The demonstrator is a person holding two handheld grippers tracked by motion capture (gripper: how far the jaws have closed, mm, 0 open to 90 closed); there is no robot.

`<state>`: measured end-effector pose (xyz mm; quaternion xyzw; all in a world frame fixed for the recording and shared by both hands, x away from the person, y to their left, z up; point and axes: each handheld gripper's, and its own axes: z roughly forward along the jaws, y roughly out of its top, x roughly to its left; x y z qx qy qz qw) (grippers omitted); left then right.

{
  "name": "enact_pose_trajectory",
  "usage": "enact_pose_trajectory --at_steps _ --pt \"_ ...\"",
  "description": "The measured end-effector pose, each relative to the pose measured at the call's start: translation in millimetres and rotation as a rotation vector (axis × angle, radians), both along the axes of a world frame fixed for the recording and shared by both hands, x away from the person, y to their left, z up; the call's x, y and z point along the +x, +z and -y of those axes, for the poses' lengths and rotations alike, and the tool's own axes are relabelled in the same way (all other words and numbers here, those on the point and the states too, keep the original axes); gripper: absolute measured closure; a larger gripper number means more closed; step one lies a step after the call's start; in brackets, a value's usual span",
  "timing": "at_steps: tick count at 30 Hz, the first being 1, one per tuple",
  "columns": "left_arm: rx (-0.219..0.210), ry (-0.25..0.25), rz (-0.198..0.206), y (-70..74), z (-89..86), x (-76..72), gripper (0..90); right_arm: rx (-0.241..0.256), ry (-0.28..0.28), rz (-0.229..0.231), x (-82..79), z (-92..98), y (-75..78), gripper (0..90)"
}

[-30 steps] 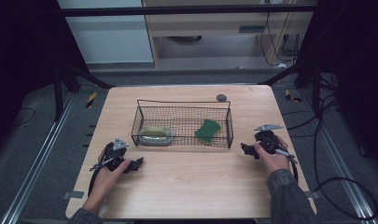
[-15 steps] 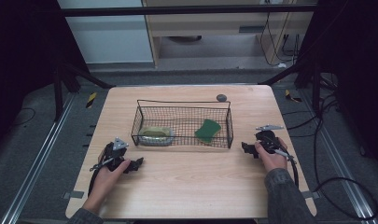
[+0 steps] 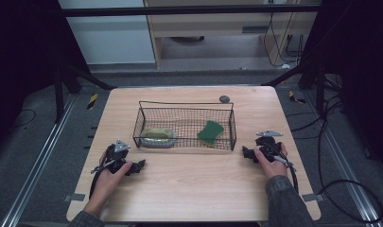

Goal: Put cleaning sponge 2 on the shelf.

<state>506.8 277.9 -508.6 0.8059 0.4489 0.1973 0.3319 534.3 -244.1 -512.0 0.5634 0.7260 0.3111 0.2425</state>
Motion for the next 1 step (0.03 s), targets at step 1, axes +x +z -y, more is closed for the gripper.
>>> enact_pose_trajectory --at_steps 1 --pt "0.000 0.000 0.000 0.0 0.0 0.0 0.0 0.001 -0.004 0.000 -0.3 -0.3 0.0 1.4"
